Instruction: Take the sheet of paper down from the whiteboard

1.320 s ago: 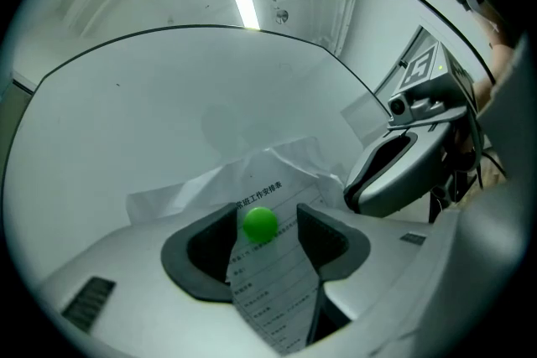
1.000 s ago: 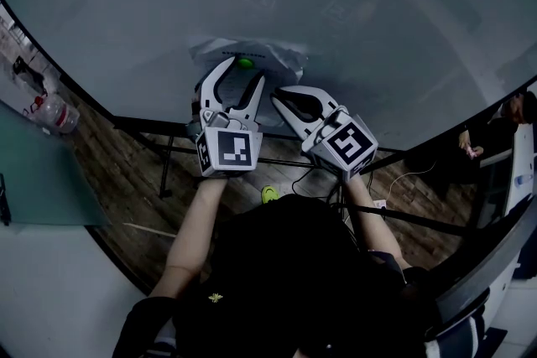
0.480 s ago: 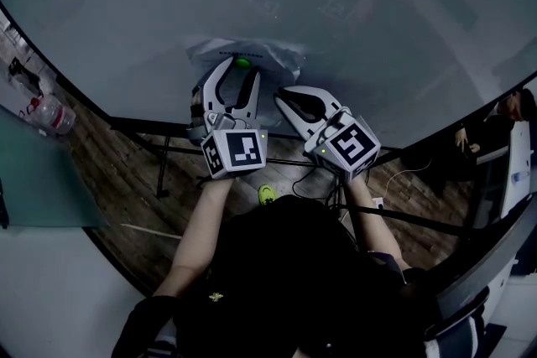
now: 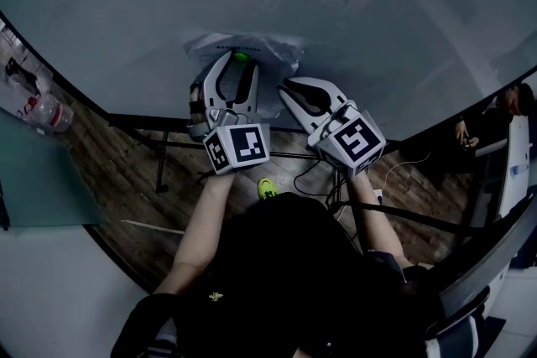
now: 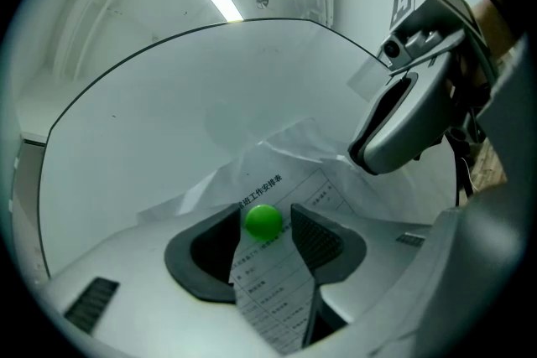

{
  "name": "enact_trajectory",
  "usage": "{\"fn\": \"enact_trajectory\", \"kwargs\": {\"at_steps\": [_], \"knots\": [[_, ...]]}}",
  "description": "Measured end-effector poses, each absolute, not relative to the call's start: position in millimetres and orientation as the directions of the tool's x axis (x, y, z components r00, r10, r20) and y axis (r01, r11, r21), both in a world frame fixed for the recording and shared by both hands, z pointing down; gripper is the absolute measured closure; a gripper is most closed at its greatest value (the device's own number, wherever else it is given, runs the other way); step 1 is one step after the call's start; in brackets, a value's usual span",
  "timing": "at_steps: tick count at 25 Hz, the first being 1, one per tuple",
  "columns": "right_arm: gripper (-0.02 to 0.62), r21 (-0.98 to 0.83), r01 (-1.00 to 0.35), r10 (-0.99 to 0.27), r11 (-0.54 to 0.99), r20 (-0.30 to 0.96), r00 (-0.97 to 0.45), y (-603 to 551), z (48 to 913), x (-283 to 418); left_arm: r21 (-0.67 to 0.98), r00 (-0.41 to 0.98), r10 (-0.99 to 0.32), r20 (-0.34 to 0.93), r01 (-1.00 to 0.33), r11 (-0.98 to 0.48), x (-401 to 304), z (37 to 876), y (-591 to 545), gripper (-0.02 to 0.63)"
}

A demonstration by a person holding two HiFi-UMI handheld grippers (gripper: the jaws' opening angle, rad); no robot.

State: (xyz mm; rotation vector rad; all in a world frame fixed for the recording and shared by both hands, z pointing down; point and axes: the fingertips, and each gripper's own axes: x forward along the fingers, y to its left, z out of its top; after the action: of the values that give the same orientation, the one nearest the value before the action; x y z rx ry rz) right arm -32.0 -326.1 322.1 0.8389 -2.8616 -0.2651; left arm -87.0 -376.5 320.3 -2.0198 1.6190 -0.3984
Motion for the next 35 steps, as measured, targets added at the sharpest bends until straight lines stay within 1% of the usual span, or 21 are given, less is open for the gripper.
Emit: {"fn": "enact_trajectory", "kwargs": {"at_steps": [3, 19, 35], "knots": [[0.522, 0.240, -0.532, -0.565, 0.812, 0.098, -0.819, -328.4, 318.6, -31.2, -0.556, 0.245, -0.966, -0.088, -0.817, -0.156, -87.8, 321.0, -376.5, 0.423], [0.491, 0.309, -0.676, -0.724, 0.669, 0.067, -0.686, -344.0, 297.3, -14.5, -0.556, 0.254, -0.963, -0.094, -0.815, -0.161, -93.0, 318.5, -373.6, 0.472], [0.491, 0.393, -0.700, -0.775, 0.596, 0.053, -0.630, -350.3, 273.9, -13.6, -0.577, 0.267, -0.960, -0.079, -0.798, -0.174, -85.5, 317.1, -370.7, 0.472]]}}
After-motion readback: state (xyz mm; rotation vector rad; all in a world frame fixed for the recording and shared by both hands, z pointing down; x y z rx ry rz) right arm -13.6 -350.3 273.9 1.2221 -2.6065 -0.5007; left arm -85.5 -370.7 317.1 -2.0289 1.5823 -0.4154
